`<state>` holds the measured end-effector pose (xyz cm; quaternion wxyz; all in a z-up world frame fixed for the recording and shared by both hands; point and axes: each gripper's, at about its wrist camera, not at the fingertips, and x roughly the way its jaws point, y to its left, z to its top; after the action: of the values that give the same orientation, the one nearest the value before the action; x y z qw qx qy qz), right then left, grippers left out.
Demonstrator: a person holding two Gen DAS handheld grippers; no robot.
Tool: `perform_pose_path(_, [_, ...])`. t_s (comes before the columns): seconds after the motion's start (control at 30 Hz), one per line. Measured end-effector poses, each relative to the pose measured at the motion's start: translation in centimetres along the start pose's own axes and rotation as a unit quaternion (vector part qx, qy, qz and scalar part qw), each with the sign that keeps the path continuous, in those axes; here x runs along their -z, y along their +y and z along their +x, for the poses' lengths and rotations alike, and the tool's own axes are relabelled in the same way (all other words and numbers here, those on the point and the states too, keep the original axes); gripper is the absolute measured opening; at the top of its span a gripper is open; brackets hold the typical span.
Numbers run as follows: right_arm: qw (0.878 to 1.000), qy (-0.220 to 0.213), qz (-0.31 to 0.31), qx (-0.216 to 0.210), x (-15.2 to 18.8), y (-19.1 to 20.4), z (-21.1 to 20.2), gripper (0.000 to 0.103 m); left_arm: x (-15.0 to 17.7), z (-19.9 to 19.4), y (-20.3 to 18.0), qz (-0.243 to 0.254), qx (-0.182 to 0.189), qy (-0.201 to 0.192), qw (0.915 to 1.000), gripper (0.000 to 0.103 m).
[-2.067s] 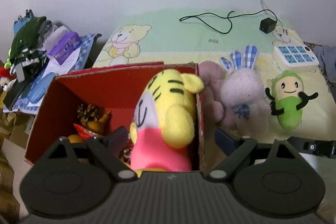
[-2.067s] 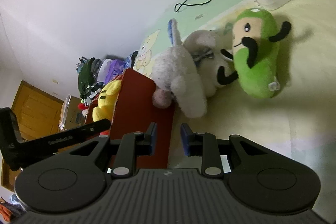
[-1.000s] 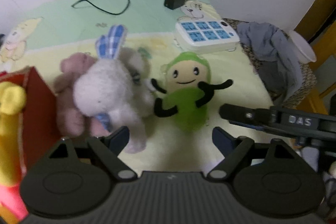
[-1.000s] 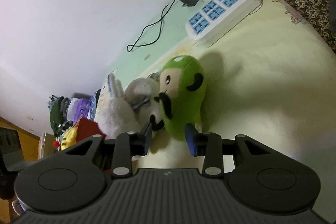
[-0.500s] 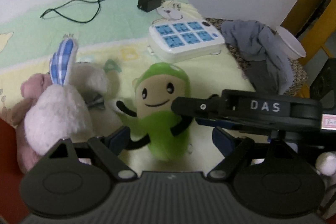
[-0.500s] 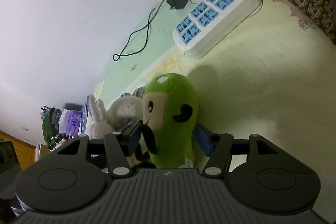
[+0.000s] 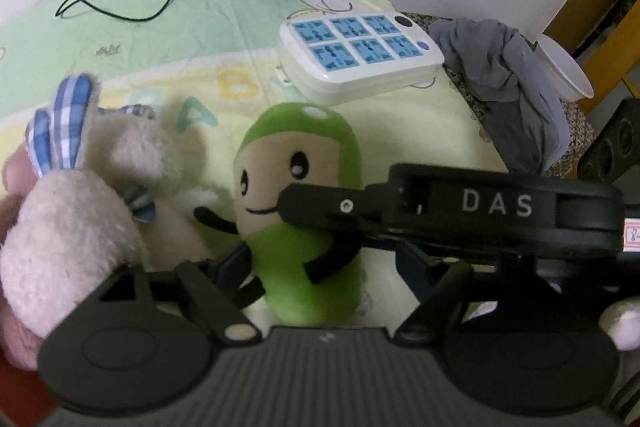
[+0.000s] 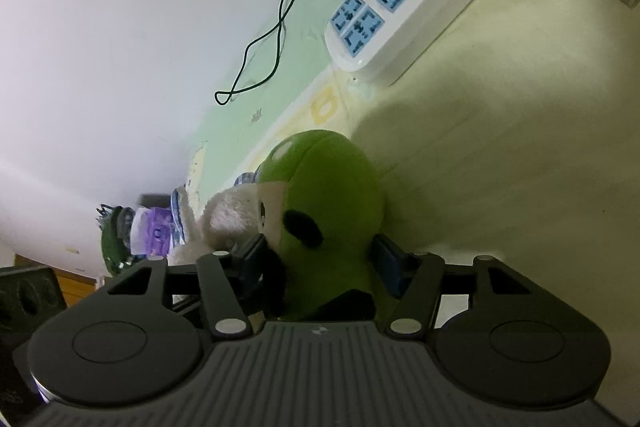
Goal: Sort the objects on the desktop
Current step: 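Lift the green plush with the right gripper and carry it toward the box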
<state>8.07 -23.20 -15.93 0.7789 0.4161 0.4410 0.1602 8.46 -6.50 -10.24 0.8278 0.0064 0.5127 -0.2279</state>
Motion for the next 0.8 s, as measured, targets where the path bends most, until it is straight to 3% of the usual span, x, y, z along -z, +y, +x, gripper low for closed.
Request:
perform_pose_path(0.33, [1.000, 0.016, -0.017, 0.011, 0.9, 0.5, -2.1, 0.055, 2.0, -1.8, -0.9, 0.007, 0.027, 0.009, 0.9996, 0.070])
perform_pose_path(0.8, [0.995, 0.076, -0.063, 0.035, 7.3, 2.4, -6.4, 0.055, 10.4, -7.0, -3.0, 0.046, 0.043, 0.028, 0.9976, 0.068])
